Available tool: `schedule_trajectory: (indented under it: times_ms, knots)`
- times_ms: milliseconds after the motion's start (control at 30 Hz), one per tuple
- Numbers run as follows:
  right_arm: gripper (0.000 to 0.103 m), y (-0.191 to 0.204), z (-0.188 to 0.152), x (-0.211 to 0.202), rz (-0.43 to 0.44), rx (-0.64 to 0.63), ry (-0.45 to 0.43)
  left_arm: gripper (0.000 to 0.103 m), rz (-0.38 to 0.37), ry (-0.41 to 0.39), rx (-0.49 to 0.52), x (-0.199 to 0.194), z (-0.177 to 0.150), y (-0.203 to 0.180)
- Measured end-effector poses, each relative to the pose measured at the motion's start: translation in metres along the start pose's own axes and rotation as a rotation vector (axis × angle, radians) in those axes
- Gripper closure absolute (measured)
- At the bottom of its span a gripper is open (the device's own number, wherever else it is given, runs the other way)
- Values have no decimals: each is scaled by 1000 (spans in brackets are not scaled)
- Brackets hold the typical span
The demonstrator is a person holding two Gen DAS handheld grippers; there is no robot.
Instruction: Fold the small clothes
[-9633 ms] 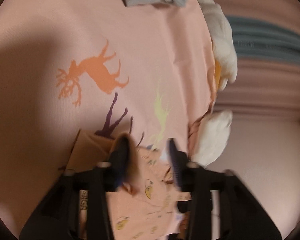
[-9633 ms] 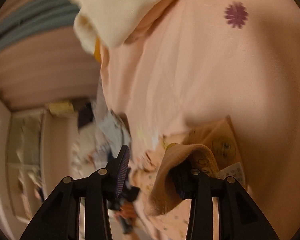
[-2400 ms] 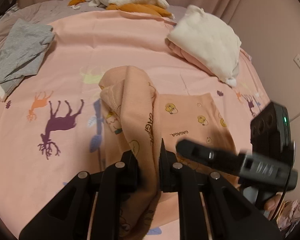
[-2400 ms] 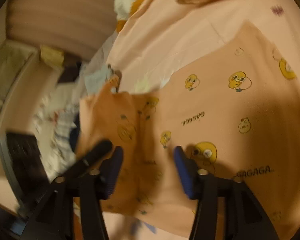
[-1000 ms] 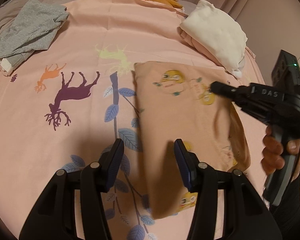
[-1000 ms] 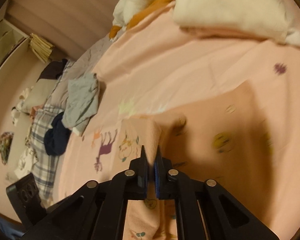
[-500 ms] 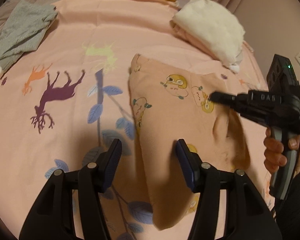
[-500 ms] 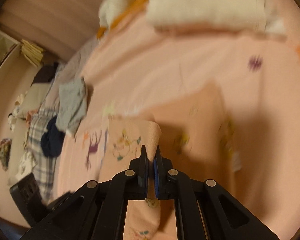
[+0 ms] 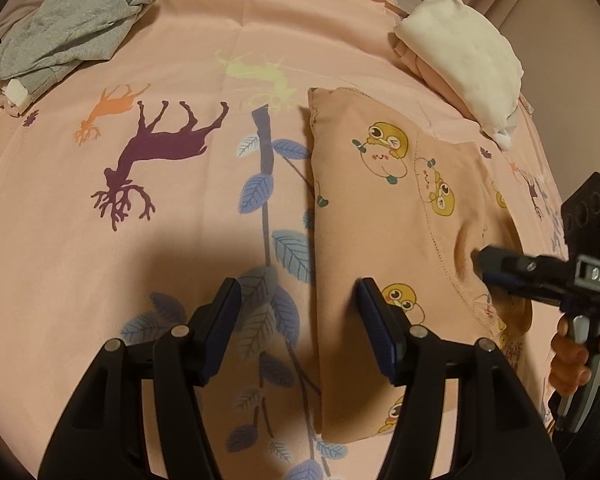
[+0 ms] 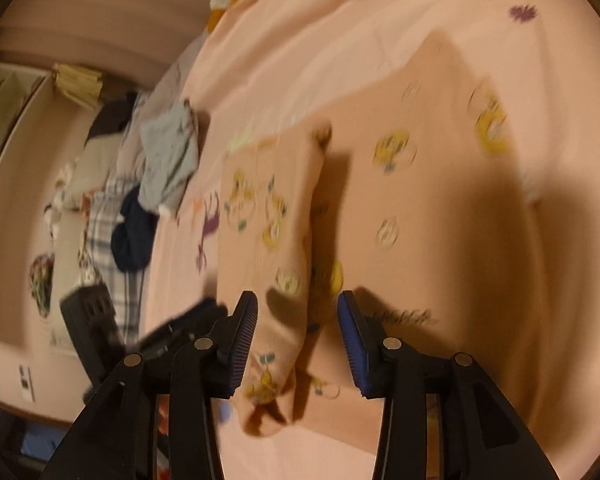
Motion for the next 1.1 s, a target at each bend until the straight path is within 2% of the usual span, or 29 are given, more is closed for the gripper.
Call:
schedule_trajectory:
  times_ms: [200,367,433,500,633,800,967,1100]
  knots:
    - [61,9,11,19,18,-28,23,40,2,2,-6,0,1,2]
    - [62,8,24,30,104,-18,6,38,-11,8,-28,3,3,6]
    - [88,10,27,30,102,-28,-19,38,-10,8,-36,2,3,8]
    - [90,16,24,25,106,-48,-41,38,-19,9,-45,1,3,9]
    - [91,45,20,5,35,-149,-113,41,-48,-9,-47,-12,6,6]
    - [91,60,26,-34,-49,-191,-186,42,-82,-49,-23,-30,13,-10]
    - [91,44,21,-69,-135,-182,-247,42,-101,-67,14,-35,19,-31]
    - [91,9,18,-67,-205,-120,-239,42,-110,-52,46,-25,21,-48]
Point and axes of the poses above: each gripper's, at about its wrist camera, not at the fingertips, and x roughly the way its jaws point, y to its left, z to its top, the point moved 1 cm from there along x, roughly the way its jaws point, and after that the axes turned 13 degrees about y, right-handed, at the moved point
